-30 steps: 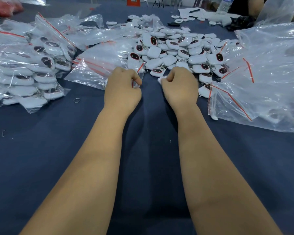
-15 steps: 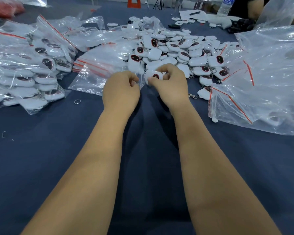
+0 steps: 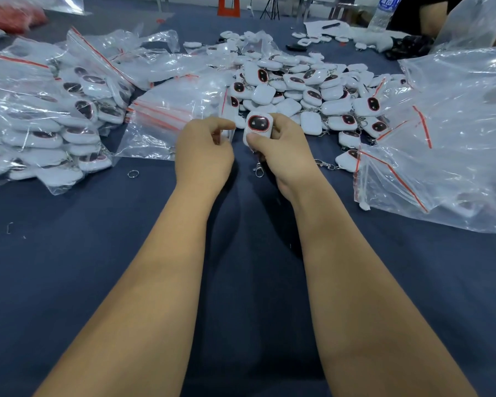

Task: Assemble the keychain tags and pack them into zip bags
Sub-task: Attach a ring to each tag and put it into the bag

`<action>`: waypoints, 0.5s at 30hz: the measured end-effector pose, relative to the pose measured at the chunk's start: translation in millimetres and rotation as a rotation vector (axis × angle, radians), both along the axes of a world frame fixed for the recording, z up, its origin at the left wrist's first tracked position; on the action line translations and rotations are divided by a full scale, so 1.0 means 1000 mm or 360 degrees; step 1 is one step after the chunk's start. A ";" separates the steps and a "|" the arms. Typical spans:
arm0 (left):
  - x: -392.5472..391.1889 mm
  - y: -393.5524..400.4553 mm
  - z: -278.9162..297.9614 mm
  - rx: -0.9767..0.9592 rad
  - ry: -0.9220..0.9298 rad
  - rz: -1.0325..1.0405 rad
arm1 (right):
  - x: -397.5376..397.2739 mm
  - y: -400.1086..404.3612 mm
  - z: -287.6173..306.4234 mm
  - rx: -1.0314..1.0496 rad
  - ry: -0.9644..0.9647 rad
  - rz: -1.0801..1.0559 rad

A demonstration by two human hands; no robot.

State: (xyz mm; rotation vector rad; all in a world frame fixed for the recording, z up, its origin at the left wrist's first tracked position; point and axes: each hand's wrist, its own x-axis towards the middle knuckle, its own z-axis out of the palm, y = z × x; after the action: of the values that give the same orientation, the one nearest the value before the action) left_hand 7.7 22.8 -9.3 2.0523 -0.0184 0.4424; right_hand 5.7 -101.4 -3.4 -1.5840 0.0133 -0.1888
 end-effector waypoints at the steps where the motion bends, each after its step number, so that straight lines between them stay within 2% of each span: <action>1: -0.001 -0.001 0.000 0.0020 0.0008 -0.0029 | 0.000 0.000 -0.001 0.0014 -0.0001 0.0013; 5: -0.002 -0.003 -0.001 0.0247 0.0017 -0.0059 | -0.001 0.001 0.001 0.0076 -0.0009 0.0023; 12: -0.003 -0.003 0.001 0.0369 0.0004 -0.0022 | -0.004 0.004 0.003 0.0075 -0.0003 0.0120; 15: -0.005 -0.003 0.002 0.0278 0.0005 -0.0043 | -0.002 0.005 0.003 0.0059 0.0032 0.0106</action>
State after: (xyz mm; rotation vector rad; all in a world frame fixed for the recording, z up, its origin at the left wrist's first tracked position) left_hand 2.4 19.4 -7.2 2.2214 -0.0854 0.4340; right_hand 3.6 -96.5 -0.7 -1.5468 -0.0200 -0.1201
